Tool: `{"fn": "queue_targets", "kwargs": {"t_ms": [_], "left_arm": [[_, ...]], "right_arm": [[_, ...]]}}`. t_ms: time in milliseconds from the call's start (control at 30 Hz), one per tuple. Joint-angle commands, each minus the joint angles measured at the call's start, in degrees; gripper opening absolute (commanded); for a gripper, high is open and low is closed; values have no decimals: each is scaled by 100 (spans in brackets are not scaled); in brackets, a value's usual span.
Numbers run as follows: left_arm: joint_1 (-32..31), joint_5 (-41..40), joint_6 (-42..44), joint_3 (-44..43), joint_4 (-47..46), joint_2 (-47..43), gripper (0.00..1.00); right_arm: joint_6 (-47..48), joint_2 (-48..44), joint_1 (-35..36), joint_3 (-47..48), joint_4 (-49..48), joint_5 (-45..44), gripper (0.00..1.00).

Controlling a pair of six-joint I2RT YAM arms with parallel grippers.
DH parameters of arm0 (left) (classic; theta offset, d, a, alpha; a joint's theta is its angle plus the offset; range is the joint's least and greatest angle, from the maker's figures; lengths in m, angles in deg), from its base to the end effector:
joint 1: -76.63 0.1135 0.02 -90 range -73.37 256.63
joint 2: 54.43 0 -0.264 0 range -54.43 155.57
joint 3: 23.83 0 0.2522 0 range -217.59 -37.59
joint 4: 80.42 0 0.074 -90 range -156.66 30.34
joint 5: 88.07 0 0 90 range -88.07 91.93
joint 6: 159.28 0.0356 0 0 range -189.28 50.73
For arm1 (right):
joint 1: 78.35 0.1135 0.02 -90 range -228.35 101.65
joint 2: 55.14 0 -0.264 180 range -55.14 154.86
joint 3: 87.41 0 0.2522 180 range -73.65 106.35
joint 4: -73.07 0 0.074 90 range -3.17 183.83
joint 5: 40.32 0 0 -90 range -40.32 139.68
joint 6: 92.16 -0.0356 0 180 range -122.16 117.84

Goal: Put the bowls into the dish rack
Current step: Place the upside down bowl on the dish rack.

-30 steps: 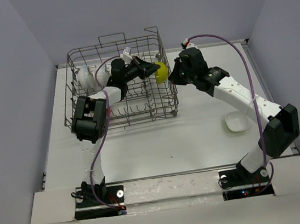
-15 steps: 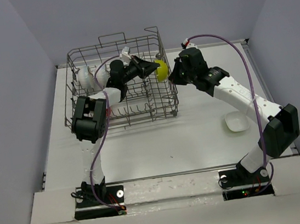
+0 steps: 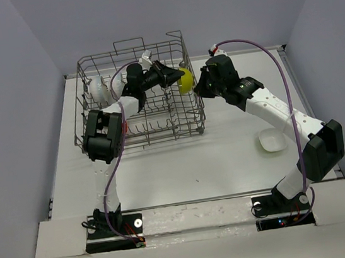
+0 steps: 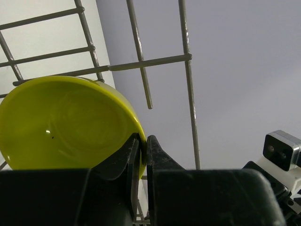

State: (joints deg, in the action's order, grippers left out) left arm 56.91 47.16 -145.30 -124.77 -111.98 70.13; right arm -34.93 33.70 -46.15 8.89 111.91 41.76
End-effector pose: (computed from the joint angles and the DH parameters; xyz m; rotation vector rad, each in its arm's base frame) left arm 0.4612 -0.1922 0.2435 -0.0808 1.7996 -1.8388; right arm 0.3056 0.1866 0.3533 0.0945 2.1560 0.5243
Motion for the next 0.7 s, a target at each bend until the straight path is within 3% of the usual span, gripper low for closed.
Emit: {"fn": "queue_targets", "kwargs": {"t_ms": [0, 333, 533, 667], "left_arm": [[-58, 425, -114, -475, -206, -1, 18], [-31, 557, -44, -810, 76, 210, 24], [-14, 504, 219, -757, 330, 26, 0], [-23, 460, 457, -722, 594, -97, 0]], "right_arm": [[359, 116, -13, -37, 102, 54, 1], [359, 99, -13, -72, 93, 63, 1], [359, 90, -13, -89, 93, 63, 1], [368, 90, -13, -98, 76, 72, 1]]}}
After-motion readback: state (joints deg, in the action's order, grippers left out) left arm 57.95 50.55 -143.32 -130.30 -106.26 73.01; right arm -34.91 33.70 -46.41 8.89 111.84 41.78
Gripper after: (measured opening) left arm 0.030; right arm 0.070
